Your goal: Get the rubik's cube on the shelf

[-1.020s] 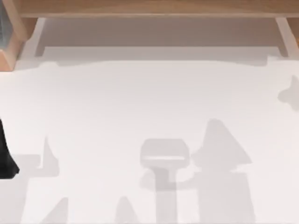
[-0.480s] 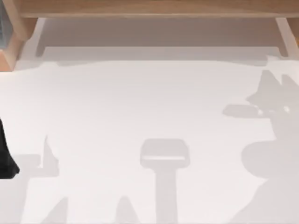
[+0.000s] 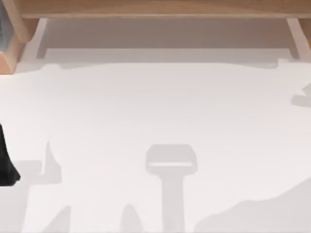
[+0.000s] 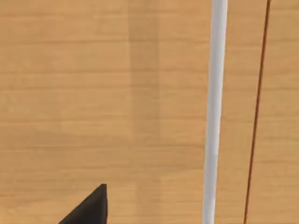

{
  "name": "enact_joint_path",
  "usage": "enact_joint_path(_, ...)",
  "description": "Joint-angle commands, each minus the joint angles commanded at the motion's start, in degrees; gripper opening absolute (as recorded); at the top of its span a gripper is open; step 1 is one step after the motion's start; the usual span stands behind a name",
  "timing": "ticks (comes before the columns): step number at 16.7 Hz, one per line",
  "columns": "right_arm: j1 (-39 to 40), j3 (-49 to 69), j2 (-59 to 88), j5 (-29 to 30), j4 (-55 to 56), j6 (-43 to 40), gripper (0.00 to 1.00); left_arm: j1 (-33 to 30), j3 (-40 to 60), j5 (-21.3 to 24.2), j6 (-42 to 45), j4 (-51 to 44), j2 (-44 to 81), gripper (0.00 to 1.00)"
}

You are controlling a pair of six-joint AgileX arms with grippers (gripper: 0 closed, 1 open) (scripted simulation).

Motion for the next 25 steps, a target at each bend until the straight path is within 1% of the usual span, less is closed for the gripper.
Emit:
enact_joint_path(9,-0.01,0.89,1.81,-0.24,0.80,-1.14,1.00,0.00,0.00,0.00,0.00,0.00,0.00,1.00)
enact_joint_path(15,0.95,7.01,4.64,0.94,-2.37,-1.23,1.00,0.00,0.00,0.00,0.00,0.00,0.00,1.00)
enact_joint_path(19,1.04,7.49,4.87,1.03,-2.63,-1.23,1.00,0.00,0.00,0.00,0.00,0.00,0.00,1.00)
enact_joint_path(25,1.04,7.49,4.87,1.03,-2.63,-1.23,0.55,0.00,0.00,0.00,0.00,0.00,0.00,1.00)
